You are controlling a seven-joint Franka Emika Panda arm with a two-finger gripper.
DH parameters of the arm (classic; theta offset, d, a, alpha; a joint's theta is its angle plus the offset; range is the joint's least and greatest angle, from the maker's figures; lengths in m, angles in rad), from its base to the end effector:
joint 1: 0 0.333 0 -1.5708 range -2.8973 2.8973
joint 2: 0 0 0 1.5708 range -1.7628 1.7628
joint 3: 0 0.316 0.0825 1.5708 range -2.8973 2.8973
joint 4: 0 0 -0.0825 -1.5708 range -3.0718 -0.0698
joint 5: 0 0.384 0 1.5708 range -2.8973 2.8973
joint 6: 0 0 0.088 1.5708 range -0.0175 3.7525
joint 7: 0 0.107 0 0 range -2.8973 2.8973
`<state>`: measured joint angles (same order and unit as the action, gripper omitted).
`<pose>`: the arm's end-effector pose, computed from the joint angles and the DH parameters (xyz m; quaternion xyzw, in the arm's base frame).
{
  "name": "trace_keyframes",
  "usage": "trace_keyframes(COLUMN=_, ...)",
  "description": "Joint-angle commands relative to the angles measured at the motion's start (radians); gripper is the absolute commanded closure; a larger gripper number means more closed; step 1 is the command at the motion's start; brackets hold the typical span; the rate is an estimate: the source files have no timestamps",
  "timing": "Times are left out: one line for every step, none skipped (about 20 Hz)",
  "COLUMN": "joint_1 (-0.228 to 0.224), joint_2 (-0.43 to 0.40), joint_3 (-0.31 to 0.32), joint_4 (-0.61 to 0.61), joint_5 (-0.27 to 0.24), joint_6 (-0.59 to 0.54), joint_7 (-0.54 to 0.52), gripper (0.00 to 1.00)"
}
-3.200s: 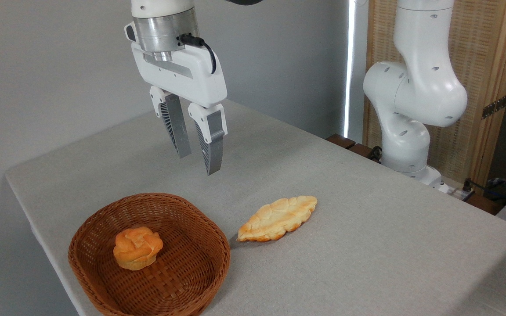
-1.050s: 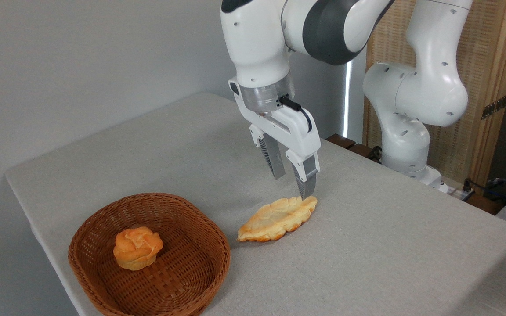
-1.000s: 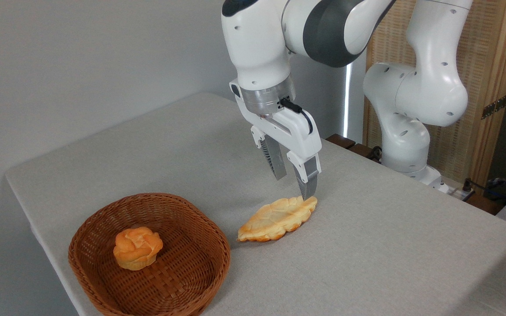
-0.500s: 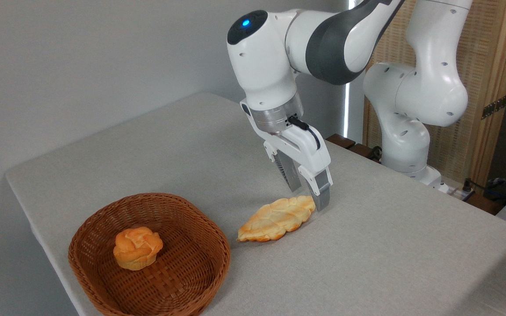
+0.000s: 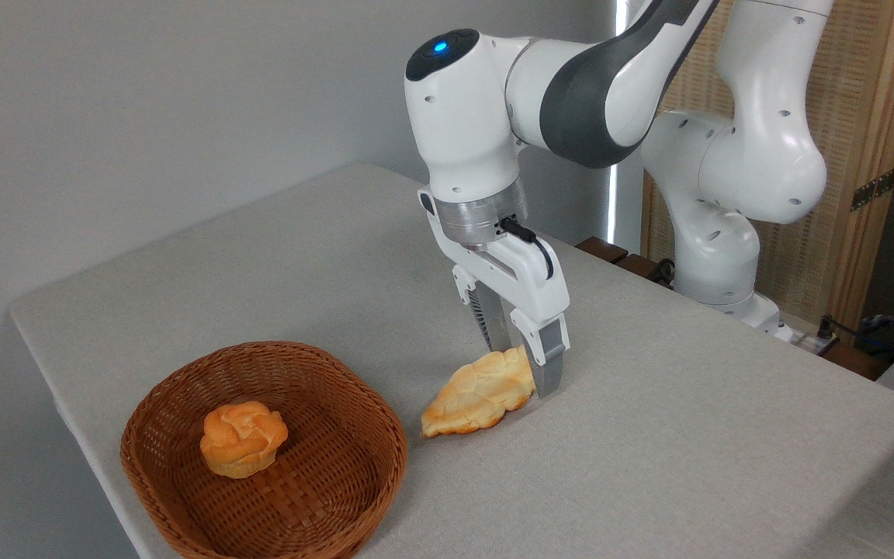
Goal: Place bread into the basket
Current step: 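Lower the gripper onto the loaf's edge and close on it, then lift the held loaf and carry it over the wicker basket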
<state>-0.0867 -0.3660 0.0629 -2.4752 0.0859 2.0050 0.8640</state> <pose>0.4125 -0.0045 0.4157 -0.8915 0.4492 0.0585 0.0033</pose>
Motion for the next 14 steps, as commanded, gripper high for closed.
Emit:
trace_keyframes(joint_1=-0.008, joint_2=0.016, joint_3=0.014, joint_4=-0.007, joint_5=0.014, joint_6=0.075, joint_7=0.018, gripper=0.00)
trace_keyframes(joint_1=-0.008, joint_2=0.018, joint_3=0.014, joint_4=-0.010, joint_5=0.014, joint_6=0.089, joint_7=0.018, gripper=0.00)
trace_keyframes(joint_1=-0.008, joint_2=0.019, joint_3=0.014, joint_4=-0.010, joint_5=0.014, joint_6=0.101, joint_7=0.018, gripper=0.00)
trace_keyframes(joint_1=-0.008, joint_2=0.021, joint_3=0.014, joint_4=-0.010, joint_5=0.012, joint_6=0.116, joint_7=0.018, gripper=0.00)
trace_keyframes(joint_1=-0.008, joint_2=0.027, joint_3=0.014, joint_4=-0.011, joint_5=0.012, joint_6=0.130, joint_7=0.018, gripper=0.00)
trace_keyframes(joint_1=-0.010, joint_2=0.030, joint_3=0.014, joint_4=-0.011, joint_5=0.012, joint_6=0.144, joint_7=0.018, gripper=0.00)
trace_keyframes(joint_1=-0.018, joint_2=0.035, joint_3=0.014, joint_4=-0.013, joint_5=0.012, joint_6=0.164, joint_7=0.018, gripper=0.00)
trace_keyframes(joint_1=-0.022, joint_2=0.036, joint_3=0.014, joint_4=-0.016, joint_5=0.014, joint_6=0.184, joint_7=0.018, gripper=0.00)
trace_keyframes(joint_1=-0.022, joint_2=0.038, joint_3=0.015, joint_4=-0.016, joint_5=0.014, joint_6=0.204, joint_7=0.018, gripper=0.00)
trace_keyframes(joint_1=-0.022, joint_2=0.041, joint_3=0.014, joint_4=-0.016, joint_5=0.012, joint_6=0.216, joint_7=0.018, gripper=0.00)
trace_keyframes(joint_1=-0.022, joint_2=0.042, joint_3=0.014, joint_4=-0.016, joint_5=0.012, joint_6=0.225, joint_7=0.018, gripper=0.00)
trace_keyframes(joint_1=-0.022, joint_2=0.042, joint_3=0.014, joint_4=-0.016, joint_5=0.014, joint_6=0.233, joint_7=0.020, gripper=0.00)
trace_keyframes(joint_1=-0.024, joint_2=0.044, joint_3=0.014, joint_4=-0.016, joint_5=0.014, joint_6=0.236, joint_7=0.020, gripper=0.02)
trace_keyframes(joint_1=-0.024, joint_2=0.045, joint_3=0.014, joint_4=-0.016, joint_5=0.014, joint_6=0.236, joint_7=0.021, gripper=0.15)
